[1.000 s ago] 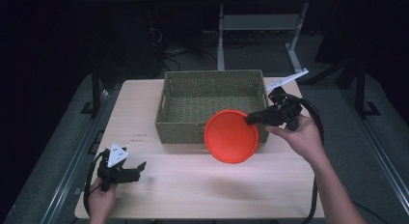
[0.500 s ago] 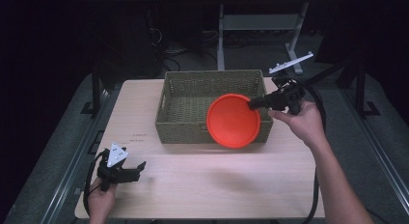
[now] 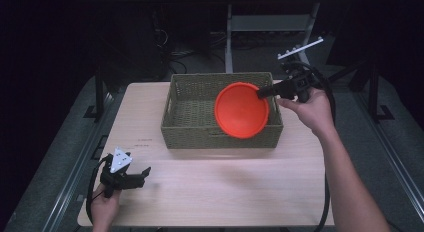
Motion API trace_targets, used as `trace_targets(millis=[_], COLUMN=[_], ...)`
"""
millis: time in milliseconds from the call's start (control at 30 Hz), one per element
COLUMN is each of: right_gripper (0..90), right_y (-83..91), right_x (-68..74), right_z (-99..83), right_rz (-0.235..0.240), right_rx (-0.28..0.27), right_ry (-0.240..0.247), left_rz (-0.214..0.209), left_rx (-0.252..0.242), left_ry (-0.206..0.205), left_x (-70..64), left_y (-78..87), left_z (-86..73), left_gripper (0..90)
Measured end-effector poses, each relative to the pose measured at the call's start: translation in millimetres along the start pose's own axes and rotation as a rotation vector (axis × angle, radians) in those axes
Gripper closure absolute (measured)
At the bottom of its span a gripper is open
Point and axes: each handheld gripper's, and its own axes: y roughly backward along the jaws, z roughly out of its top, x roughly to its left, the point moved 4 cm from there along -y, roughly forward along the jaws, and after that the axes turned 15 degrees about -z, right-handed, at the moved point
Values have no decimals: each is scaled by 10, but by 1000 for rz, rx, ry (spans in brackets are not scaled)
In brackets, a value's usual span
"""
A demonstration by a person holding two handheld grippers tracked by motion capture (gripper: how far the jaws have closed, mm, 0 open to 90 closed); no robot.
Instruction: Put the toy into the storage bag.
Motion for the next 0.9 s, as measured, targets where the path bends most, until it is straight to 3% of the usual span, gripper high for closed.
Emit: trace_targets(millis=[433, 733, 900], right_gripper=[823, 823, 823], right_y=[-121, -309, -404], right_x=[-122, -331, -379], right_z=[146, 239, 254], right_rz=[-21, -46, -52], right_rx=[17, 28, 43], right_ry=[-31, -93, -113], left_rz=[-1, 2, -1], left_rx=[6, 11, 4], left_ry=[-6, -9, -5], left_x=[-10, -6, -8], left_y=[4, 9, 7], left_z=[7, 5, 7], left_gripper=[128, 128, 128])
